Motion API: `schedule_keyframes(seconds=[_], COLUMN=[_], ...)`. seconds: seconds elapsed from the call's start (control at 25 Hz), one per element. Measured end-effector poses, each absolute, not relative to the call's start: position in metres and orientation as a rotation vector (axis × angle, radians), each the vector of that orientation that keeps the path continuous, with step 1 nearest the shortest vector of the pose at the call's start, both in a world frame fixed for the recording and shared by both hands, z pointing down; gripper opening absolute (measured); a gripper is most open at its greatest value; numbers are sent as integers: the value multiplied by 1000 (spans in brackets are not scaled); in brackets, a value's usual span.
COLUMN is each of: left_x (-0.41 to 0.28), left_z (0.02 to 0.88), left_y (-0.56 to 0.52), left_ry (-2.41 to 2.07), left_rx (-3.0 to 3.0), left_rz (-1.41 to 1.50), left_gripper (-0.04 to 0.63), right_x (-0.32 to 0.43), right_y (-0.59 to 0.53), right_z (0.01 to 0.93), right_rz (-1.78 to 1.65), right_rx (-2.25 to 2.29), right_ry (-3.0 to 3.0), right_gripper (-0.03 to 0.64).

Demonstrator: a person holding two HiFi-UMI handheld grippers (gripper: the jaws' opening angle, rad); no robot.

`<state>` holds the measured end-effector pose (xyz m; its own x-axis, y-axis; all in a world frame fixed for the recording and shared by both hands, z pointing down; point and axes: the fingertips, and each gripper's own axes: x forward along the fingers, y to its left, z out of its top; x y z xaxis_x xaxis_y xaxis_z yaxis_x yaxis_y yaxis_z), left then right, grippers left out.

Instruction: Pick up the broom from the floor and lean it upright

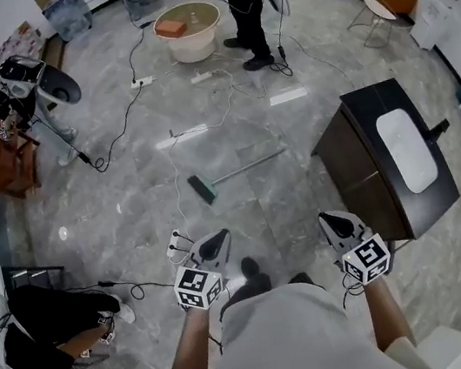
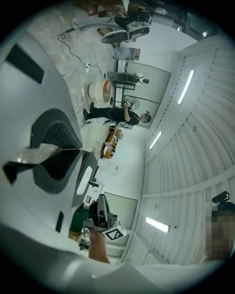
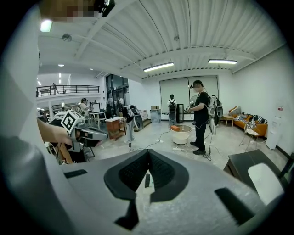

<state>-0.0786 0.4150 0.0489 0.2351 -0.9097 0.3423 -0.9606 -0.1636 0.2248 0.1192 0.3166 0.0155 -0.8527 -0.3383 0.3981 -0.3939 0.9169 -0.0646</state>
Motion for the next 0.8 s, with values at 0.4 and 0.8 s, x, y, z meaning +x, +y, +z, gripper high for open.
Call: schedule_keyframes(seconds=[0.4,0.8], left_x=[-122,-120], left_z=[66,76], left_y=[386,337], left_ry=[-1629,-1589], left_rx=[2170,2160], left_rz=[180,200], left_gripper=[12,12], right_x=[91,91], right_y=[298,254], right_z=[27,37], right_rz=[265,318], right_rx=[670,694], right_ry=[-2642,-2626], right_gripper=[0,0])
